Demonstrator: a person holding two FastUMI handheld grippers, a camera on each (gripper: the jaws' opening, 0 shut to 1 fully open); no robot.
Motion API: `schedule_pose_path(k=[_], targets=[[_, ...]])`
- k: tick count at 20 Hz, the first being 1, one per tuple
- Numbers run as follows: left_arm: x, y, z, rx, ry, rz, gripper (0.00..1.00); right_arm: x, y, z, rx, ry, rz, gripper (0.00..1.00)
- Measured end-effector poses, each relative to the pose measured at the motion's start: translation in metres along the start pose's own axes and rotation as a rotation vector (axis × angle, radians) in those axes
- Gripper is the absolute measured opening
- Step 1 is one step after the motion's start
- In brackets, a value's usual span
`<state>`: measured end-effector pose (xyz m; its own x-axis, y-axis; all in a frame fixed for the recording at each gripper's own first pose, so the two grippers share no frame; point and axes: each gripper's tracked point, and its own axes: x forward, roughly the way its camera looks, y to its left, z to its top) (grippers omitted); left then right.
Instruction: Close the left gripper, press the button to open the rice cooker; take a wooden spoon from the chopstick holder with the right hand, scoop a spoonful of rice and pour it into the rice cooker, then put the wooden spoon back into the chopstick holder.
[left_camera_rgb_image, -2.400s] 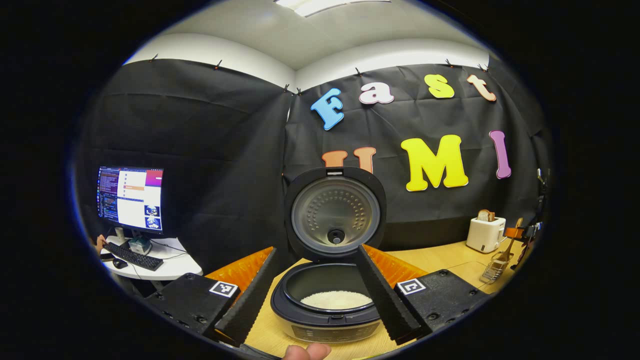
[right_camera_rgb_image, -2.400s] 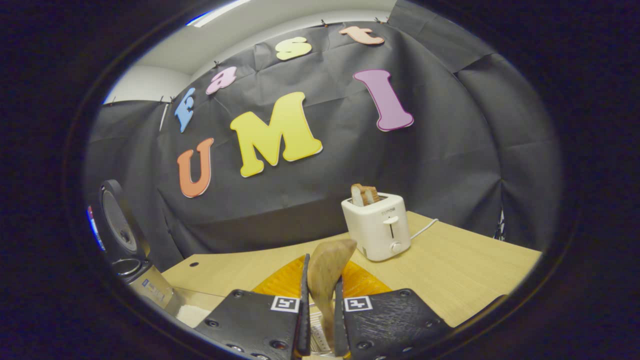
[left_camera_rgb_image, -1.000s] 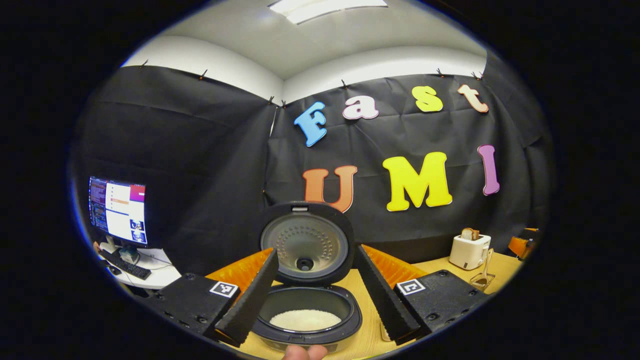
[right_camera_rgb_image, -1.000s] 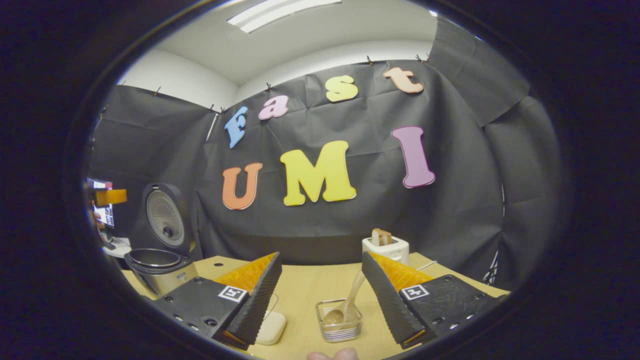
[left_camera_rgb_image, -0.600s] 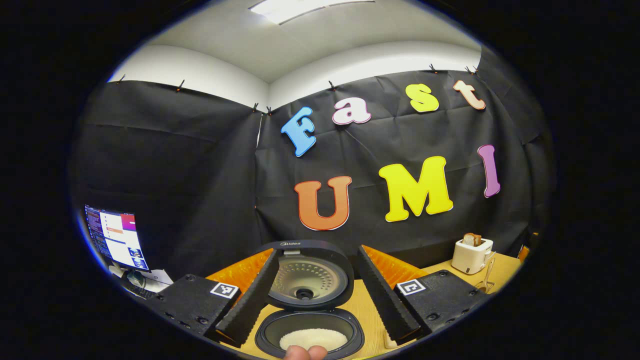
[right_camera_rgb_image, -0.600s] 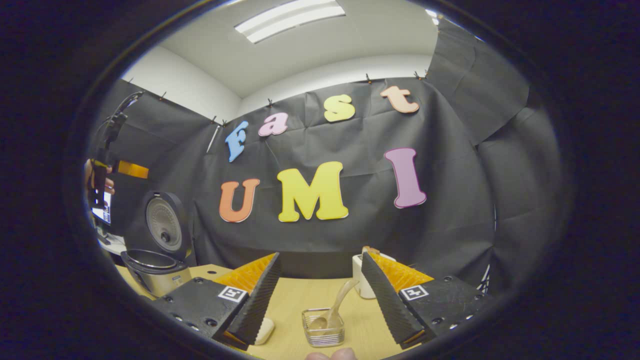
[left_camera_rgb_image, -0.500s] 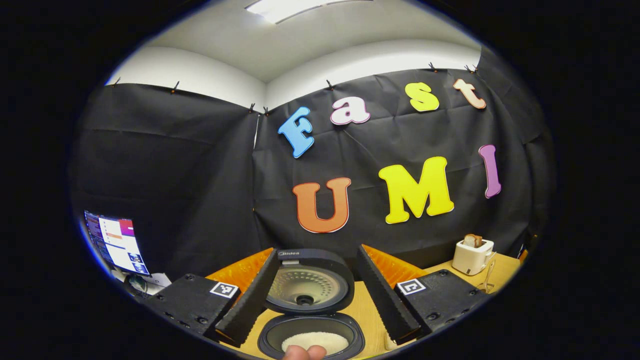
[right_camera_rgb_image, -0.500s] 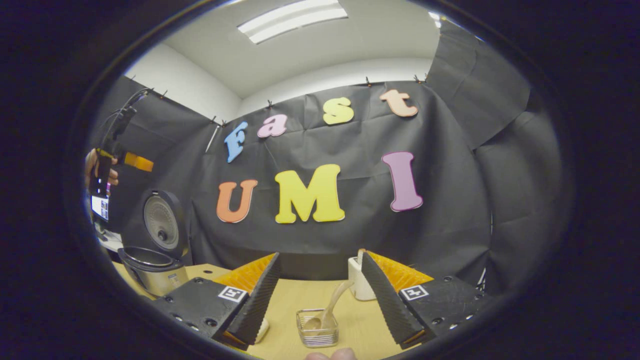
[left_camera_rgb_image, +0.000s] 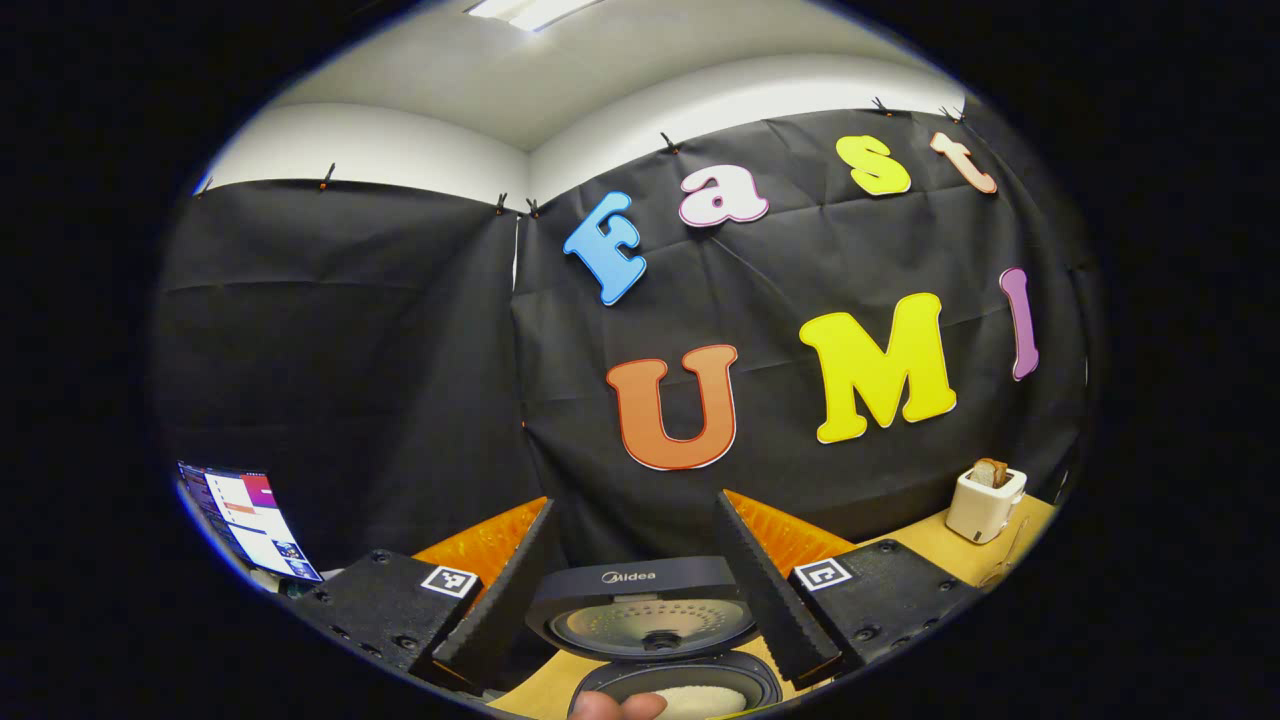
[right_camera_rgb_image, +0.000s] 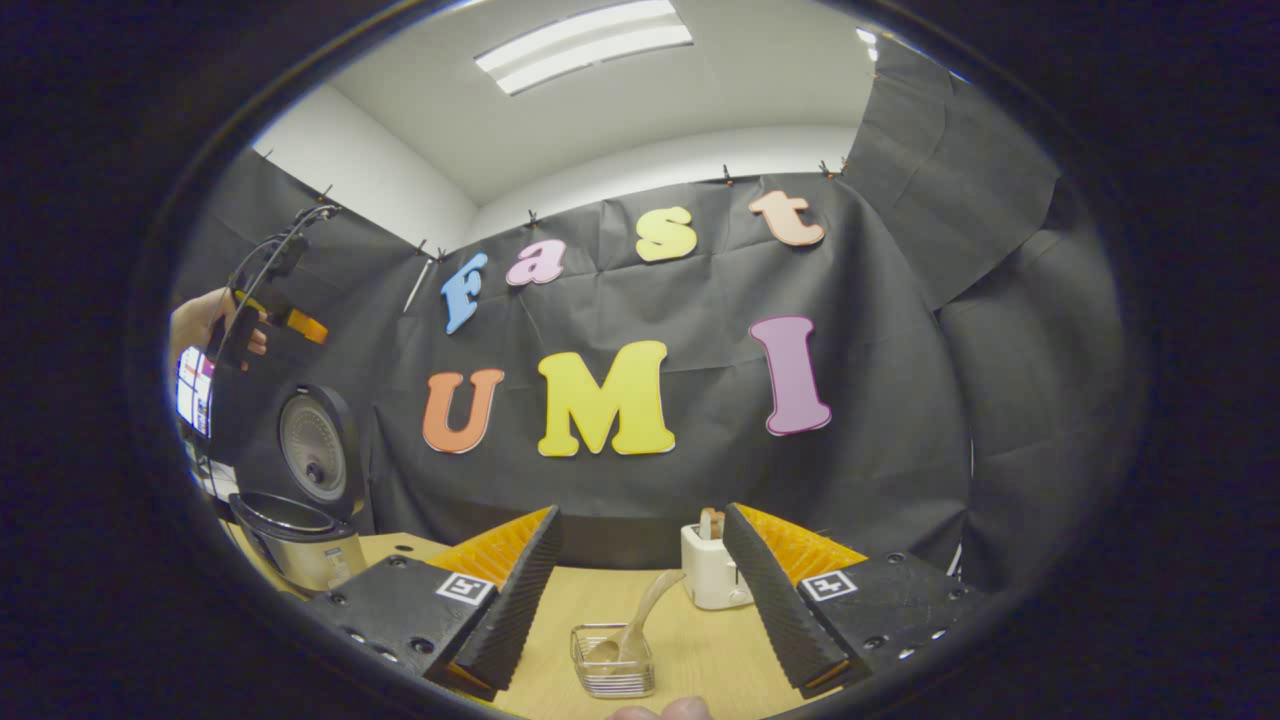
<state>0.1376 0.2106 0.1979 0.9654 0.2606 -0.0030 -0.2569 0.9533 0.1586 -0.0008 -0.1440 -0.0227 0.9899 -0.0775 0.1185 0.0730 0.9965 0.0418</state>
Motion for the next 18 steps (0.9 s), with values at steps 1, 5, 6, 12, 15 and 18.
schedule_pose_path(k=[1, 5, 6, 12, 15, 18], targets=[[0.009, 0.002, -0.003, 0.017, 0.017, 0.002, 0.99, 0.000, -0.001, -0.001, -0.013, 0.005, 0.000, 0.95], [0.036, 0.006, -0.027, 0.035, 0.118, -0.005, 0.98, -0.004, -0.006, 0.005, -0.022, -0.009, -0.008, 0.95], [0.041, 0.008, -0.030, 0.027, 0.128, -0.001, 0.99, -0.007, -0.001, 0.005, -0.023, -0.014, 0.010, 0.95], [0.067, 0.001, -0.054, -0.031, 0.253, -0.028, 0.98, -0.014, 0.014, 0.007, -0.068, -0.037, 0.060, 0.95], [0.077, -0.007, -0.065, -0.052, 0.303, -0.064, 0.98, -0.013, 0.018, -0.006, -0.141, 0.000, 0.085, 0.92], [0.079, -0.003, -0.079, -0.047, 0.361, -0.058, 0.99, -0.015, 0.026, -0.004, -0.160, -0.008, 0.097, 0.95]])
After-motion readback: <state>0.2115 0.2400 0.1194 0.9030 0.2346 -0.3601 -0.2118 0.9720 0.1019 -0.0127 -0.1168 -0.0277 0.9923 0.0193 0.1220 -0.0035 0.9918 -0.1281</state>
